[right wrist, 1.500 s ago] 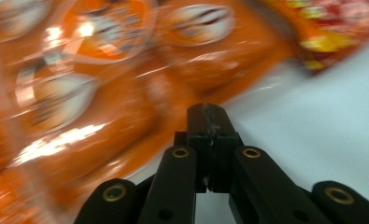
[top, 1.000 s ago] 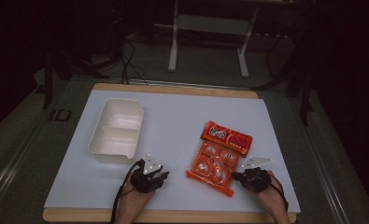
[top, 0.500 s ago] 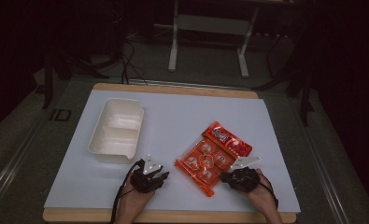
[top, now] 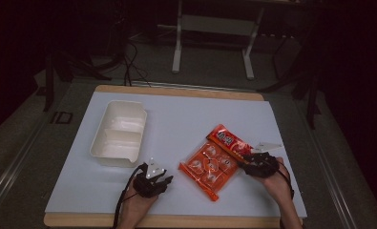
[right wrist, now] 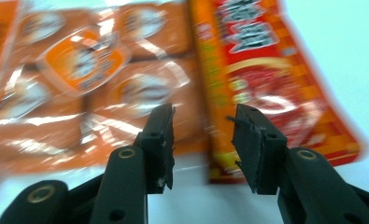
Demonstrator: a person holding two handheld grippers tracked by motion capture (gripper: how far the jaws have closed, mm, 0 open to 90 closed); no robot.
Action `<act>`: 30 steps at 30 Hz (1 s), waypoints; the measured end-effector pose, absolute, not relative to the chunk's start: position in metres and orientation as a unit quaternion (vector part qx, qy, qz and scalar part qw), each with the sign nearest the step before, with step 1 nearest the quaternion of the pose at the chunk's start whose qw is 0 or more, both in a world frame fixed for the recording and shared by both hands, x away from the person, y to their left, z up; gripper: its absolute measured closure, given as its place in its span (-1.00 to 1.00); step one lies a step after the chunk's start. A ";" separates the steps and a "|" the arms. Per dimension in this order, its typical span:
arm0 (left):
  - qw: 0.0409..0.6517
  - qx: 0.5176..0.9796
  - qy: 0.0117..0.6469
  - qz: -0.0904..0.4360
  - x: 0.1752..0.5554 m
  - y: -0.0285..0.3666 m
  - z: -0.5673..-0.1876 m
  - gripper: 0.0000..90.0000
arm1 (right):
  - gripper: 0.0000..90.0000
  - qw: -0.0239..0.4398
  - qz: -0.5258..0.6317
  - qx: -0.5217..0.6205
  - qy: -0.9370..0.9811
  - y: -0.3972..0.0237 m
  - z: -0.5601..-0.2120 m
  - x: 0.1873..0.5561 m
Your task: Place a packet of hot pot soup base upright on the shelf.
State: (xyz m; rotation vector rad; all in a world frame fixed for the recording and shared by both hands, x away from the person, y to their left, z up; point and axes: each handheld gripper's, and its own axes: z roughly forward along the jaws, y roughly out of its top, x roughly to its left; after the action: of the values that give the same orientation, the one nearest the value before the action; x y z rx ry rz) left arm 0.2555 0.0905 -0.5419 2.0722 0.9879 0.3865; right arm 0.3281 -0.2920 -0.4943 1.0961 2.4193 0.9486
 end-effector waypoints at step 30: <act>0.392 0.820 0.391 0.149 0.257 0.090 -0.542 0.38 | -0.06 0.066 0.343 0.471 0.810 -0.296 -0.523 0.429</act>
State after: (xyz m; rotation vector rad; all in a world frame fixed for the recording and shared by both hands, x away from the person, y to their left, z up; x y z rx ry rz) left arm 0.2566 0.0903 -0.5421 2.0816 0.9923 0.3787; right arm 0.4293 -0.2965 -0.5226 1.4201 2.4420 1.0357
